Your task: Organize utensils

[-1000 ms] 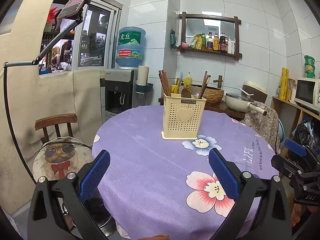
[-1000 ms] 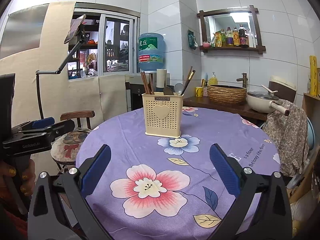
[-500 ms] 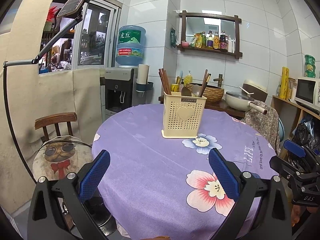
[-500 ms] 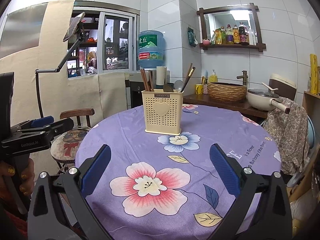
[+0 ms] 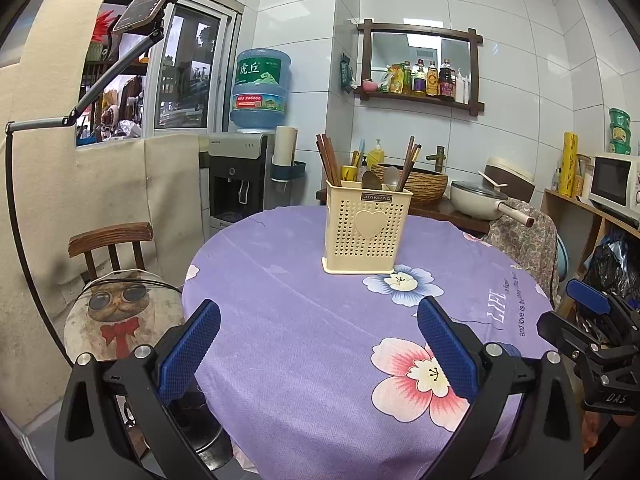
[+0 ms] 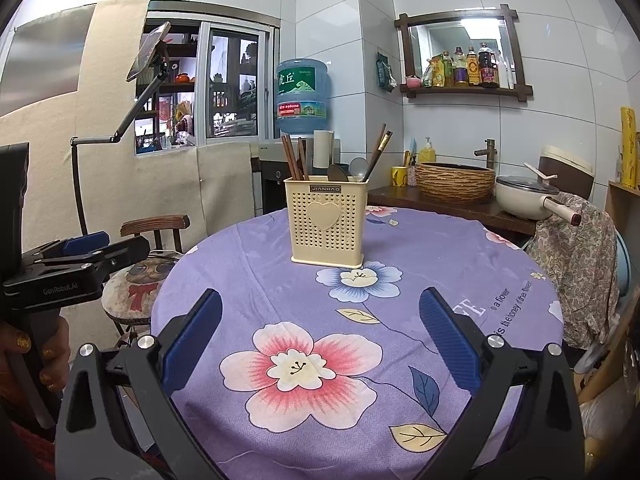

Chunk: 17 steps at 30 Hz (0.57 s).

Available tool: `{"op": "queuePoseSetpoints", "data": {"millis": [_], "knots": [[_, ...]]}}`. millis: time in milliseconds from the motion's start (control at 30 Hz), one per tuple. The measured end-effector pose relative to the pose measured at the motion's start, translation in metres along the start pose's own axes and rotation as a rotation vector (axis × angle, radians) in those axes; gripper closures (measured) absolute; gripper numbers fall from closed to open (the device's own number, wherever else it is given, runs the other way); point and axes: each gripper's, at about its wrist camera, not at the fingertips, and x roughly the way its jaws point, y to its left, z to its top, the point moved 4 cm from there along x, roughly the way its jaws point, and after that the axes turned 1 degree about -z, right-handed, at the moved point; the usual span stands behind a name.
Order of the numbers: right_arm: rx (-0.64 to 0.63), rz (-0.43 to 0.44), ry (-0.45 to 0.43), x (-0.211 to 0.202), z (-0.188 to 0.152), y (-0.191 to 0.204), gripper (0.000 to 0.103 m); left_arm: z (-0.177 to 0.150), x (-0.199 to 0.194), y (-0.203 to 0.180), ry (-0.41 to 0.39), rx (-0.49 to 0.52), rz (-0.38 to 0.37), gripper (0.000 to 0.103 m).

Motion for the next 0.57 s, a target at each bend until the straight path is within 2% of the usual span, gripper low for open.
{"op": "queuePoseSetpoints", "data": {"millis": [567], "knots": [[0.009,0.000,0.011,0.0032,-0.0047,-0.0017,0.006,-0.0032,0.0026,0.0050,0.019,0.007,-0.001,0.006]]}}
